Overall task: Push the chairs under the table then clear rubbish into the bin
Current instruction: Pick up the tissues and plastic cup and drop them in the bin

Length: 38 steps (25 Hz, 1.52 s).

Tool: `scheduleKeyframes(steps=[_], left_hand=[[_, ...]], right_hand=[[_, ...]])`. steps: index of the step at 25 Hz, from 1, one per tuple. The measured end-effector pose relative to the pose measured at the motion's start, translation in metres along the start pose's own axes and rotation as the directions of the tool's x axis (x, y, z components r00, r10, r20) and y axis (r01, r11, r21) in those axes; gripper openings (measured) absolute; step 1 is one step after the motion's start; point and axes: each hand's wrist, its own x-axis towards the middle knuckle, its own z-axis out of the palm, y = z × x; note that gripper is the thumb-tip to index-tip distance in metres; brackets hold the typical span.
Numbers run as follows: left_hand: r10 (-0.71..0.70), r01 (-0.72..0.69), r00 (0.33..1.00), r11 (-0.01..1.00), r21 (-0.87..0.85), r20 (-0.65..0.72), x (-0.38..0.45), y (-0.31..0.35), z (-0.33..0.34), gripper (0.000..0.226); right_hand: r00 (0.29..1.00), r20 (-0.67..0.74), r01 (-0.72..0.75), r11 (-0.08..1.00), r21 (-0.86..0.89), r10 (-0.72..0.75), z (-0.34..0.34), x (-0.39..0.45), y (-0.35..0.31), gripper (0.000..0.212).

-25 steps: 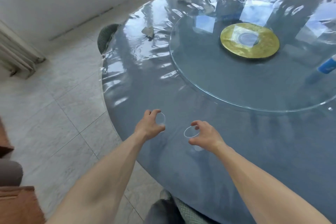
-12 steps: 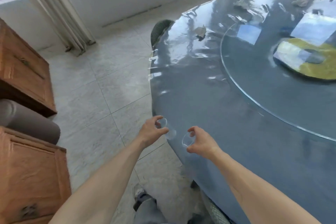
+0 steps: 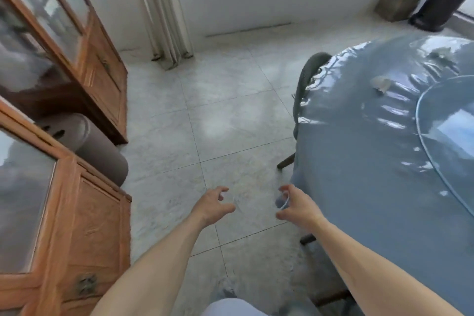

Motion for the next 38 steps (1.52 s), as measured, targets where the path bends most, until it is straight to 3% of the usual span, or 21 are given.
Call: scheduleKeyframes(steps=[6,12,19,27,33,38], left_hand=[[0.006,-0.007,0.995,1.0,-0.003,-0.102,0.036,-0.017,-0.075,0.066],[-0.019,0.02,0.993,1.0,0.001,-0.113,0.118,-0.007,-0.138,0.064],[0.021,-0.015,0.995,0.998,0.063,-0.101,0.247,0.083,-0.209,0.066],[0.166,-0.172,0.982,0.983,-0.065,-0.094,0.379,0.198,-0.261,0.062],[0.288,-0.284,0.956,0.956,-0.069,0.058,0.494,0.244,-0.288,0.064],[0.348,-0.345,0.877,0.936,-0.07,0.33,0.585,0.3,-0.319,0.066]], right_hand=[[0.996,0.068,0.058,0.998,-0.006,-0.057,0.014,0.066,-0.063,0.075],[0.989,0.1,0.108,0.994,0.006,-0.108,0.007,0.169,-0.116,0.075],[0.99,0.101,0.095,0.995,-0.006,-0.094,-0.063,0.311,-0.157,0.078],[0.996,0.033,0.082,0.996,-0.03,-0.081,-0.147,0.428,-0.203,0.082],[0.997,-0.073,-0.021,1.0,0.009,0.022,-0.191,0.513,-0.228,0.081],[0.966,-0.188,-0.151,0.976,0.16,0.18,-0.227,0.567,-0.251,0.08]])
